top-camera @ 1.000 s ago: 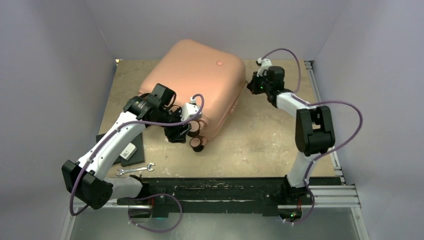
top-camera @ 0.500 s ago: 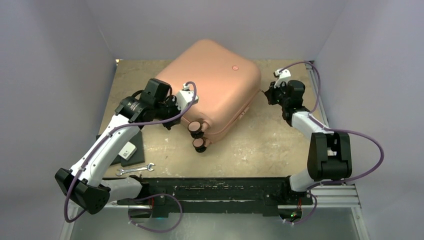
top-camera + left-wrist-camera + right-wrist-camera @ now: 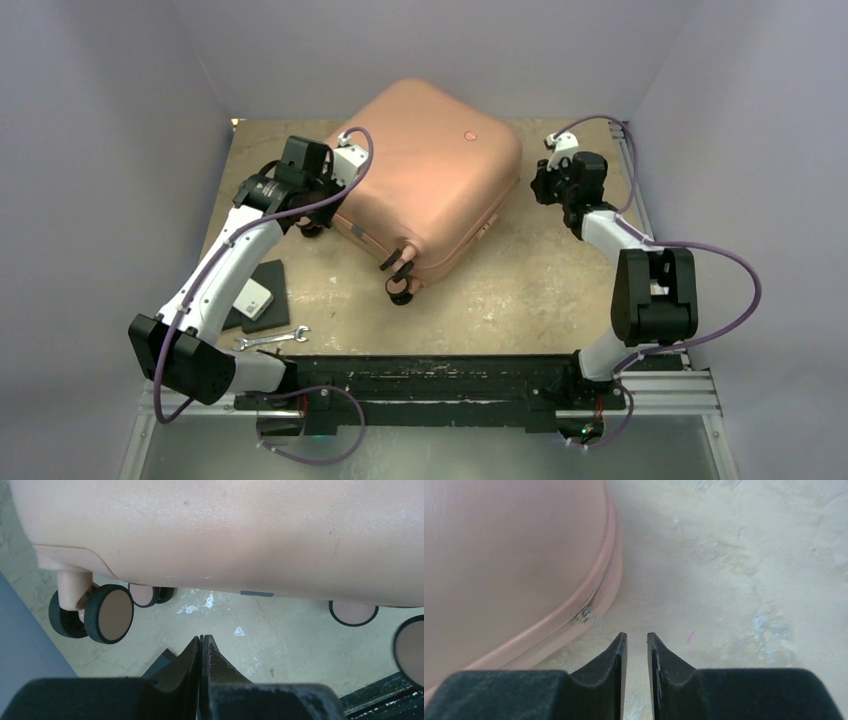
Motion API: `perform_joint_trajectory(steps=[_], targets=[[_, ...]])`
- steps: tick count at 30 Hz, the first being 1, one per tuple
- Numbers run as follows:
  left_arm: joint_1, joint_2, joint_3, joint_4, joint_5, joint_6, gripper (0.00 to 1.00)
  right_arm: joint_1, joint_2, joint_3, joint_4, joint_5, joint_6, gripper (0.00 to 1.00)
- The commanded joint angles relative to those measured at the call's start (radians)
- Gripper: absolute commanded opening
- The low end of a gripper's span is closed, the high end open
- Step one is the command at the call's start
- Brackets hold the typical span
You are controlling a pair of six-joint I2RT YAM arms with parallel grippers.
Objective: Pack the luggage
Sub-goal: Zip the luggage at the center of the board.
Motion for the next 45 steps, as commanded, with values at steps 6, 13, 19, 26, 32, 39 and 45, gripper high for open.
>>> perform_joint_trajectory(steps=[6,13,19,26,32,39,45], targets=[[0.033,-0.031,-0.023,0.059,-0.063,-0.030,0.00,0.010,0.110,0.296,0.030,0.128,-0.030,0.31],[0.074,0.000,-0.046,0.095,-0.147,-0.035,0.00,0.070,0.330,0.545,-0.044,0.036,-0.041,0.30],[0.145,0.041,-0.064,0.176,-0.234,-0.038,0.00,0.121,0.329,0.500,-0.027,-0.086,-0.073,0.30],[0.236,0.169,-0.046,0.296,-0.309,-0.009,0.00,0.143,0.231,0.365,0.016,-0.196,-0.097,0.29],[0.277,0.286,0.053,0.368,-0.335,-0.006,0.00,0.168,0.175,0.322,-0.010,-0.267,-0.121,0.29],[0.332,0.527,0.374,0.311,-0.339,-0.014,0.00,0.238,0.133,0.266,-0.046,-0.285,-0.148,0.29],[0.352,0.648,0.565,0.242,-0.329,-0.024,0.00,0.276,0.058,0.207,-0.061,-0.292,-0.156,0.29]])
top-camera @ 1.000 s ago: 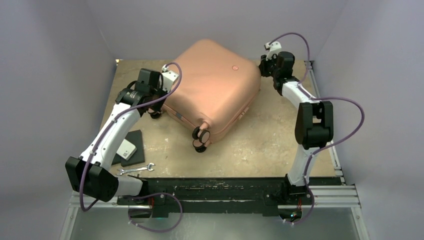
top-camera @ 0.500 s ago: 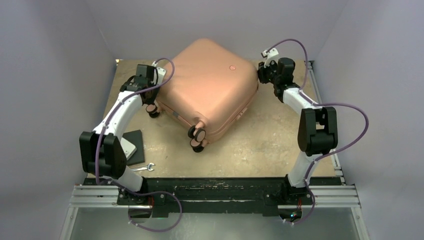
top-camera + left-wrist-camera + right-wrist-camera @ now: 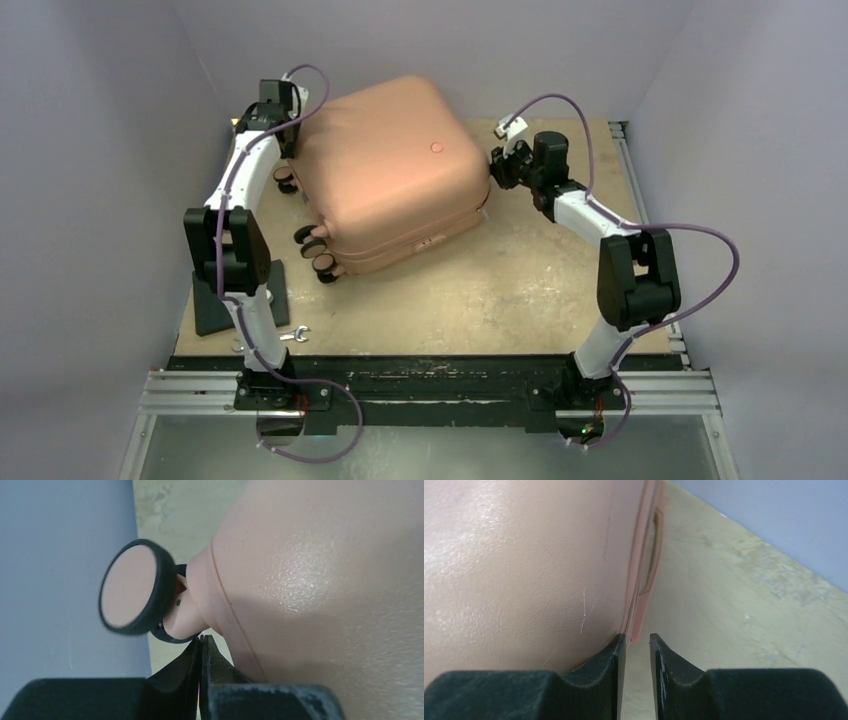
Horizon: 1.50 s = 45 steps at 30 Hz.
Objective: Pack the luggage
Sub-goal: Zip the luggage at the center of the board.
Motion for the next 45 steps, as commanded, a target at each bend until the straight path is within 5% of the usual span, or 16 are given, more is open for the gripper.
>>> perform_joint_trajectory(steps=[1,6,13,17,20,22,23,26,31,36,45], targets=[[0.013,0.056,0.167,-0.009,0.008,-0.017,0.00,0.097,-0.101,-0.049,-0.040,-0.167,0.001,0.30],[0.042,-0.100,0.091,-0.053,0.222,-0.056,0.02,0.097,-0.232,-0.113,-0.068,-0.100,-0.022,0.42],[0.059,-0.533,-0.142,-0.116,0.490,0.004,0.72,0.097,-0.365,-0.188,-0.203,-0.152,-0.133,0.55],[0.059,-0.677,-0.200,-0.192,0.591,0.058,0.87,0.097,-0.400,-0.212,-0.252,-0.095,-0.139,0.53],[0.058,-0.723,-0.233,-0.253,0.661,0.101,0.88,0.100,-0.511,-0.215,-0.248,-0.024,-0.129,0.49],[0.059,-0.733,-0.258,-0.284,0.690,0.135,0.89,0.100,-0.613,-0.243,-0.214,-0.033,-0.142,0.96],[0.059,-0.738,-0.275,-0.291,0.700,0.151,0.89,0.099,-0.659,-0.263,-0.168,-0.043,-0.114,0.98],[0.059,-0.757,-0.316,-0.309,0.752,0.191,0.89,0.099,-0.752,-0.346,-0.031,0.078,0.013,0.99],[0.059,-0.765,-0.328,-0.395,0.827,0.275,0.90,0.099,-0.699,-0.330,-0.137,-0.134,-0.113,0.99],[0.059,-0.753,-0.340,-0.467,0.810,0.358,0.91,0.099,-0.698,-0.446,0.047,-0.210,-0.029,0.99],[0.059,-0.742,-0.455,-0.472,0.757,0.510,0.97,0.110,-0.589,-0.507,0.083,-0.266,-0.051,0.99]])
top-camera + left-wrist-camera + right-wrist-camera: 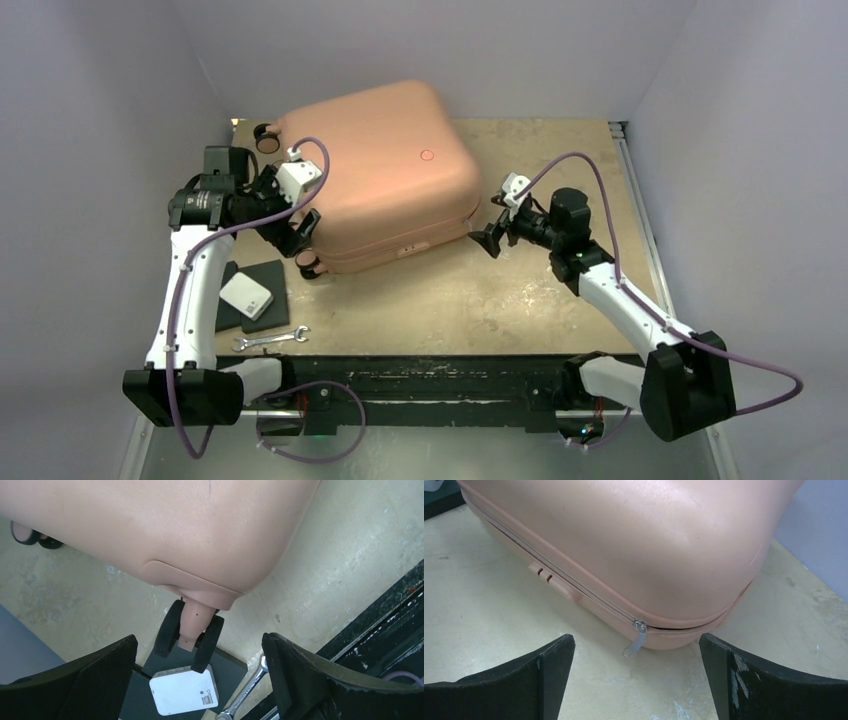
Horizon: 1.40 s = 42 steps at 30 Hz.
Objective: Pack the luggage
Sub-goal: Zip the luggage at the center of the board.
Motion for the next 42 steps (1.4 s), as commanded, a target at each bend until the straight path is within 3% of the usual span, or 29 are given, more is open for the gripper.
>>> perform_joint_trajectory(steps=[1,9,13,17,23,26,33,38,42], targets=[[-0.001,0.011,-0.053,-0.002,-0.007,0.120,0.97,0.011,0.009,-0.028,0.087,-0.027,0.001,0.99],[-0.002,0.104,-0.037,0.053,0.004,0.173,0.97,0.031,0.055,-0.045,0.114,0.002,0.002,0.99],[-0.002,0.172,-0.010,0.006,0.033,0.212,0.90,0.034,0.067,-0.050,0.136,0.045,0.008,0.97],[-0.004,0.212,-0.017,-0.008,0.070,0.240,0.77,0.037,0.094,-0.049,0.145,0.063,-0.012,0.96],[-0.005,0.252,-0.015,-0.032,0.111,0.243,0.45,0.039,0.166,-0.029,0.136,0.107,-0.074,0.92],[-0.008,0.251,-0.023,-0.042,0.119,0.251,0.39,0.038,0.211,-0.011,0.158,0.163,-0.096,0.92],[-0.010,0.244,-0.026,-0.063,0.118,0.262,0.04,0.033,0.314,0.064,0.159,0.122,-0.048,0.88],[-0.010,0.234,-0.030,-0.052,0.115,0.255,0.00,0.025,0.350,0.119,0.113,-0.077,-0.022,0.82],[-0.010,0.225,-0.033,-0.050,0.119,0.255,0.00,0.025,0.393,0.173,0.070,-0.129,0.024,0.72]])
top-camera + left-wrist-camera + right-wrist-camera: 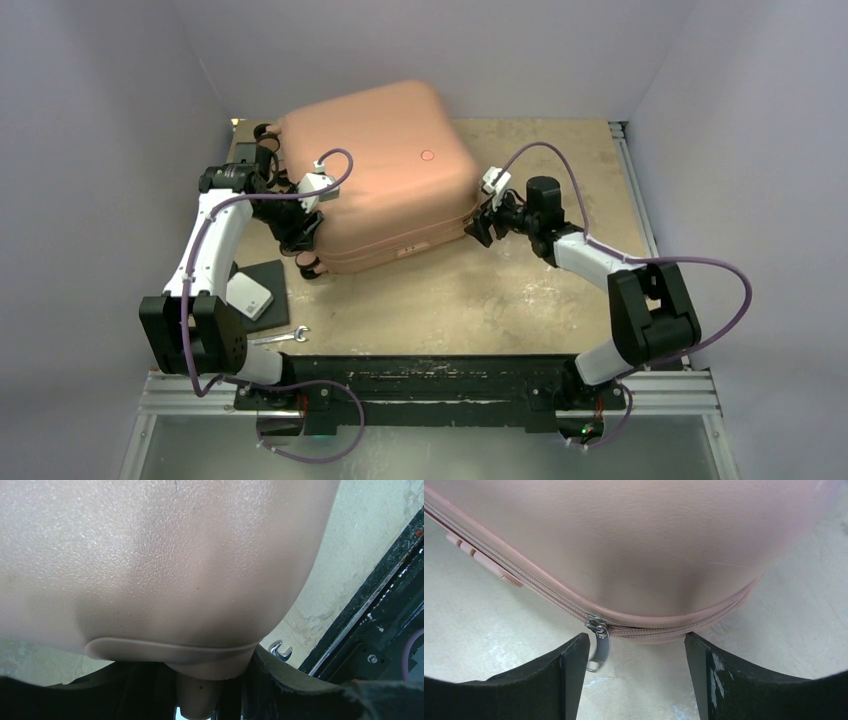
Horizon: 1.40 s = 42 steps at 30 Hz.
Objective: Pack the luggage
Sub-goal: Zip the luggage at the center of the board.
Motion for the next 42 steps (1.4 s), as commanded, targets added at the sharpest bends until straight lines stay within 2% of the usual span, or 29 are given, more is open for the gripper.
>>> perform_joint_trajectory(steps=[1,6,13,15,22,28,32,42], targets=[[-0.006,-0.019,0.010,-0.007,0.053,0.006,0.00,0.015,0.043,0.107,-0.034,-0.155,0.057,0.70],[-0.006,-0.038,0.004,-0.006,0.049,0.008,0.00,0.015,0.082,0.148,-0.125,-0.165,0.068,0.56],[-0.007,-0.056,0.001,-0.006,0.048,0.007,0.00,0.016,0.020,0.124,-0.118,-0.147,0.064,0.43],[-0.006,-0.055,0.001,-0.006,0.048,0.005,0.00,0.018,-0.003,0.116,-0.125,-0.152,0.036,0.44],[-0.006,-0.058,0.011,-0.006,0.044,0.001,0.00,0.021,-0.080,0.076,-0.166,-0.213,-0.079,0.58],[-0.006,-0.059,0.017,-0.006,0.049,-0.004,0.00,0.021,-0.047,0.096,-0.152,-0.141,-0.065,0.58],[-0.006,-0.069,0.008,-0.007,0.042,-0.001,0.00,0.020,-0.003,0.129,-0.161,-0.112,0.000,0.58],[-0.006,-0.090,-0.020,0.010,0.031,0.003,0.00,-0.006,-0.063,0.167,-0.288,-0.258,0.015,0.58]])
